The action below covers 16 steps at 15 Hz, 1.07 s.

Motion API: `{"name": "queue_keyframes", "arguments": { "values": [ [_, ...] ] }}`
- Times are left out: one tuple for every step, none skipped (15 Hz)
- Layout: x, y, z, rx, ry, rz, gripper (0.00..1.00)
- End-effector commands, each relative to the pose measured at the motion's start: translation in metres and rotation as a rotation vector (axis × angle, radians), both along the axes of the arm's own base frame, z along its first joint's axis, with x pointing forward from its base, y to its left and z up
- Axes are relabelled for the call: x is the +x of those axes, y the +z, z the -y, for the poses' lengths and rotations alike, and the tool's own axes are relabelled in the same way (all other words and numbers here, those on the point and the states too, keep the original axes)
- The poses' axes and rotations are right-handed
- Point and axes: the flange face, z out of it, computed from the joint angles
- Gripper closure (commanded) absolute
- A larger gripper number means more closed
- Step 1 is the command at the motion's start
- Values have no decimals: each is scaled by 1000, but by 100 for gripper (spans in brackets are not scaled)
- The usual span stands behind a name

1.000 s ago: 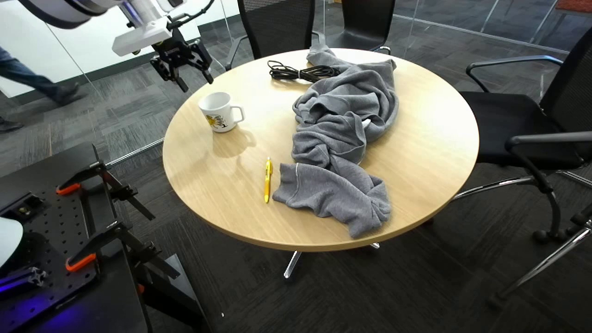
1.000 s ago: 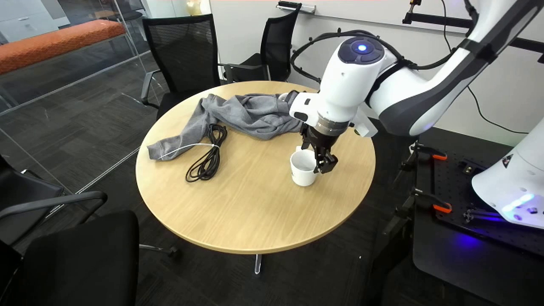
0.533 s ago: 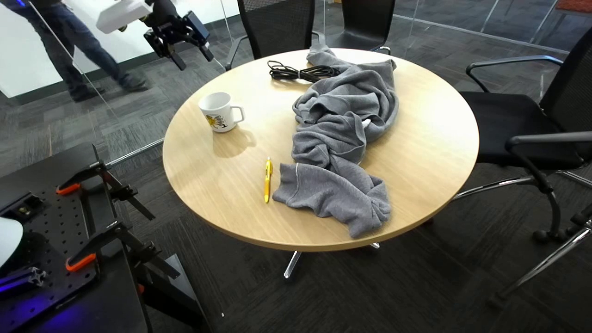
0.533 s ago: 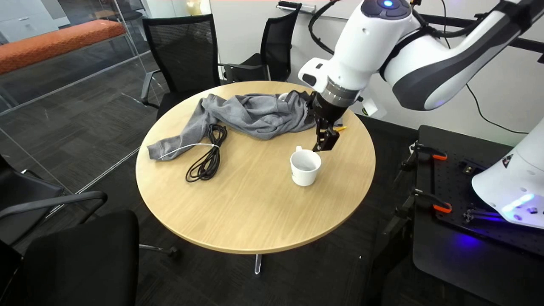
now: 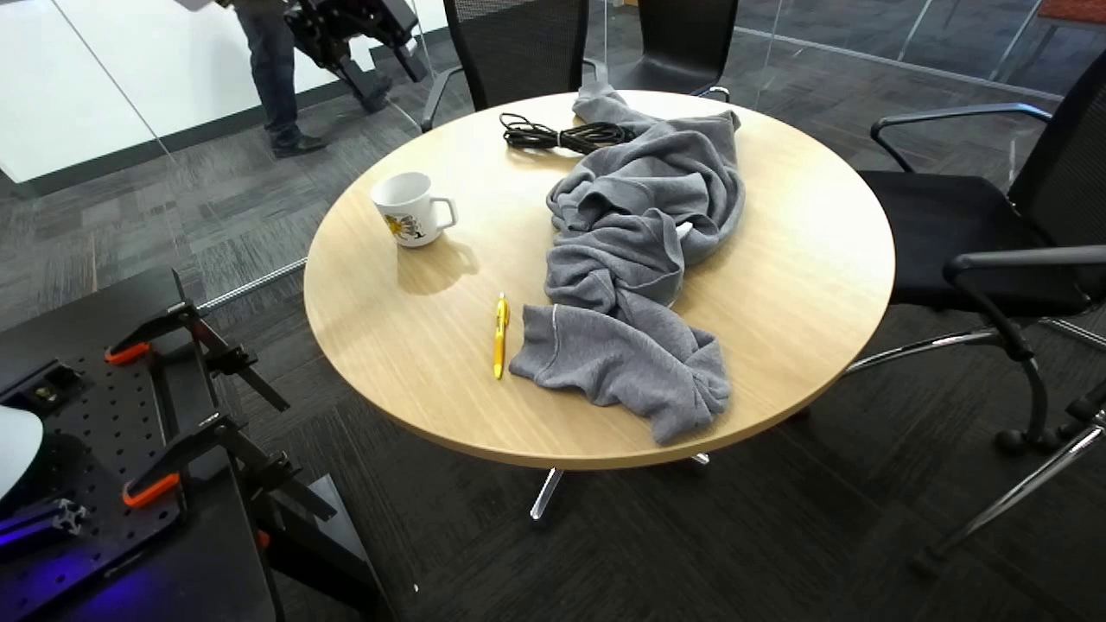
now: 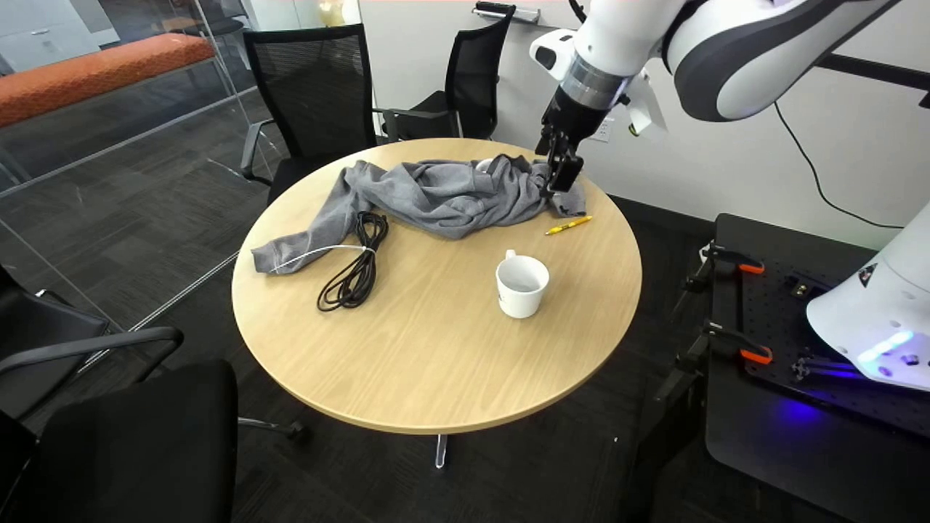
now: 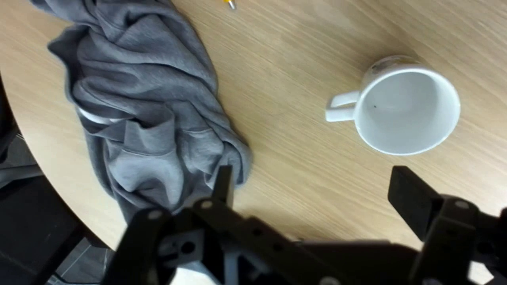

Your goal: Move the white mug forward, place the yellow pen inside the white mug

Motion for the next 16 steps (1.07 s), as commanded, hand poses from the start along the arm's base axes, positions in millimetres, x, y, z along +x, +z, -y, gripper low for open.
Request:
{"name": "queue_keyframes", "arguments": {
  "values": [
    [-6,25,47,-34,15,-57,0],
    [-6,29,63,-43,28,-82,0],
    [-6,32,78,-52,45,-110,0],
    [-6,35,94,-59,72,-140,0],
    [-5,39,108,-74,96,-171,0],
    [-4,40,123,-86,129,-203,0],
    [-3,40,138,-107,161,-234,0],
    [0,41,150,-118,196,-262,0],
    [1,41,161,-131,233,-294,0],
    [3,40,171,-137,275,-320,0],
    [4,37,179,-146,313,-345,0],
    [4,34,185,-149,354,-368,0],
    [4,31,190,-157,390,-386,0],
    [4,27,193,-162,429,-399,0],
    [4,22,196,-169,467,-406,0],
    [4,18,198,-174,500,-410,0]
  ]
}}
